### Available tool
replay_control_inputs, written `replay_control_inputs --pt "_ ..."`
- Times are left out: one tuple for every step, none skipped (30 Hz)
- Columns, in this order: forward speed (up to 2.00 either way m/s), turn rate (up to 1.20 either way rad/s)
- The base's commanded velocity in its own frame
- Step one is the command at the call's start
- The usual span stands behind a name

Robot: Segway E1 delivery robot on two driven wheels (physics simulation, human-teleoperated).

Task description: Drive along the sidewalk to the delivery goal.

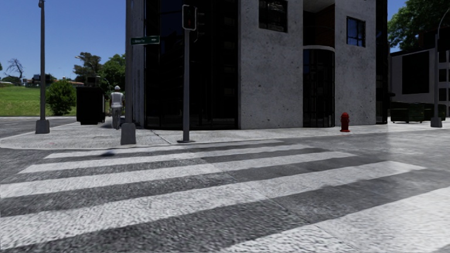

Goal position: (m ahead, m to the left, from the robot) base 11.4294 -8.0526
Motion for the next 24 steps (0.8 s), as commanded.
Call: replay_control_inputs --pt "1.63 0.00" --pt "1.63 0.00" --pt "1.74 0.00" --pt "1.84 0.00" --pt "2.00 0.00" --pt "2.00 0.00" --pt "2.00 0.00" --pt "2.00 0.00" --pt "2.00 0.00" --pt "2.00 0.00" --pt "2.00 0.00" --pt "2.00 0.00" --pt "2.00 0.00" --pt "2.00 0.00" --pt "2.00 0.00" --pt "2.00 0.00" --pt "2.00 0.00" --pt "2.00 0.00" --pt "2.00 0.00" --pt "2.00 0.00" --pt "2.00 0.00" --pt "2.00 0.00" --pt "2.00 0.00" --pt "2.00 0.00"
